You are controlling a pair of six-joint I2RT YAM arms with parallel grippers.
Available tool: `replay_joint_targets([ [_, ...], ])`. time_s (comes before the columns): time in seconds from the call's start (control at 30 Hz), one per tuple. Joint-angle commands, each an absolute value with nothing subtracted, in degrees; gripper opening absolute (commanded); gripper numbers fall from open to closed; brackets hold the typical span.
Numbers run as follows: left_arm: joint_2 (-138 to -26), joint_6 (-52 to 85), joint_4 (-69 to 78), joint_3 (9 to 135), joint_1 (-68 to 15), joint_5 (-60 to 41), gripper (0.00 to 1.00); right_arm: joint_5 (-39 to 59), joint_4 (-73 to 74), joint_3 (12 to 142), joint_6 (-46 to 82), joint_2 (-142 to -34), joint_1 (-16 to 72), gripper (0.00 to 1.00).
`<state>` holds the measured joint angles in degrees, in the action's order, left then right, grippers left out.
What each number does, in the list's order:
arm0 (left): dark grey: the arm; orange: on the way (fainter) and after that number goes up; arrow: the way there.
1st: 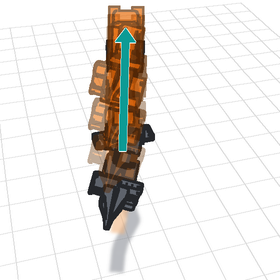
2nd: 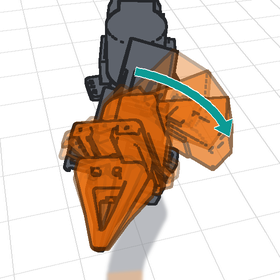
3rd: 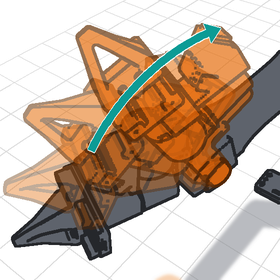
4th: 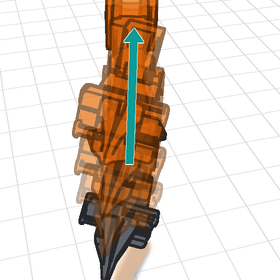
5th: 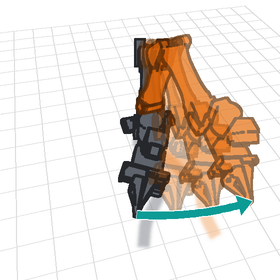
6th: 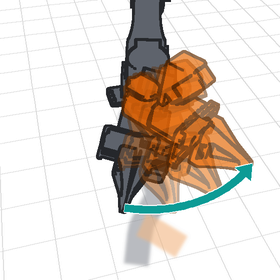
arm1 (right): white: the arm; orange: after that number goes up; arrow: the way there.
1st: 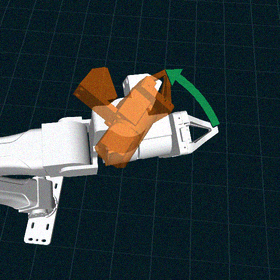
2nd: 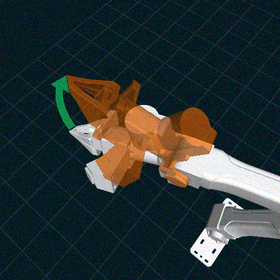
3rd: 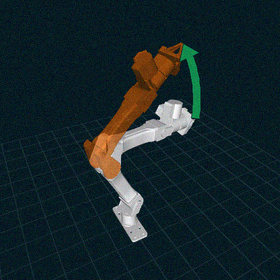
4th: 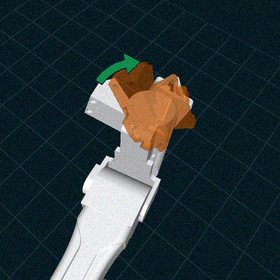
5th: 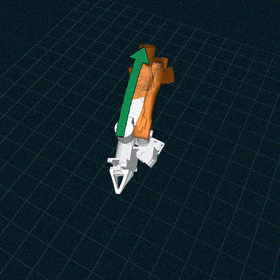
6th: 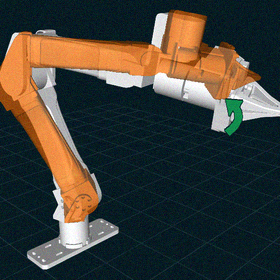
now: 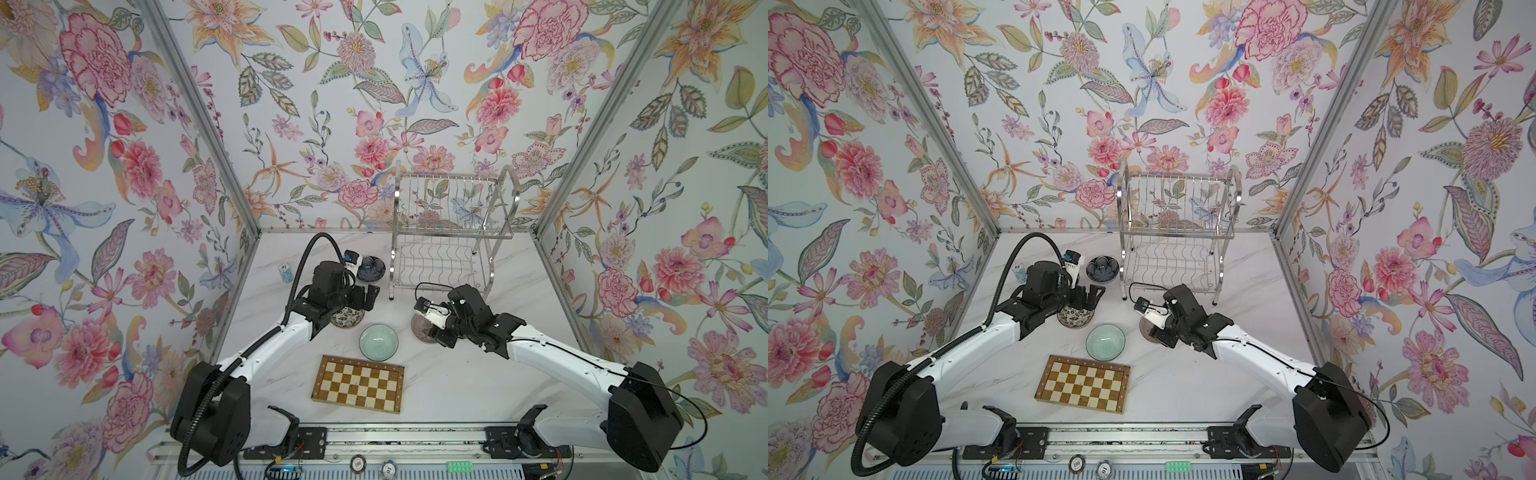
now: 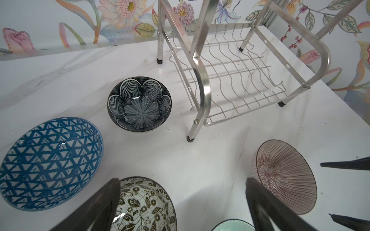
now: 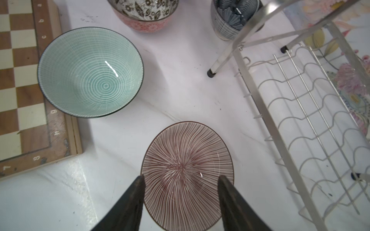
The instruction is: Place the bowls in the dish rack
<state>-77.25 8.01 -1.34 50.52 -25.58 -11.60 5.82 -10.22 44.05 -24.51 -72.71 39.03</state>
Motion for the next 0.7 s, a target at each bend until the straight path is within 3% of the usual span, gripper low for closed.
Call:
replay_joint_targets([
  [0.0, -77.57, 14.60, 2.68, 48.73, -27.77, -3.14, 0.96, 4.78, 2.32, 38.64, -14.74, -67.74, 37.73, 0.60],
  [0.17, -82.67, 19.15, 11.72, 48.57, -33.93, 1.37, 0.94, 2.68, 12.26, 30.59, -5.40, -60.47, 34.10, 0.61],
  [0.3, -88.53, 18.47, 20.29, 50.25, -34.83, -2.06, 0.95, -0.34, 17.40, 26.31, -1.11, -55.53, 32.11, 0.61],
  [0.67, -99.64, 13.26, 17.70, 61.27, -34.83, 3.04, 0.82, 0.88, 20.74, 23.71, 4.33, -51.32, 31.84, 0.61],
])
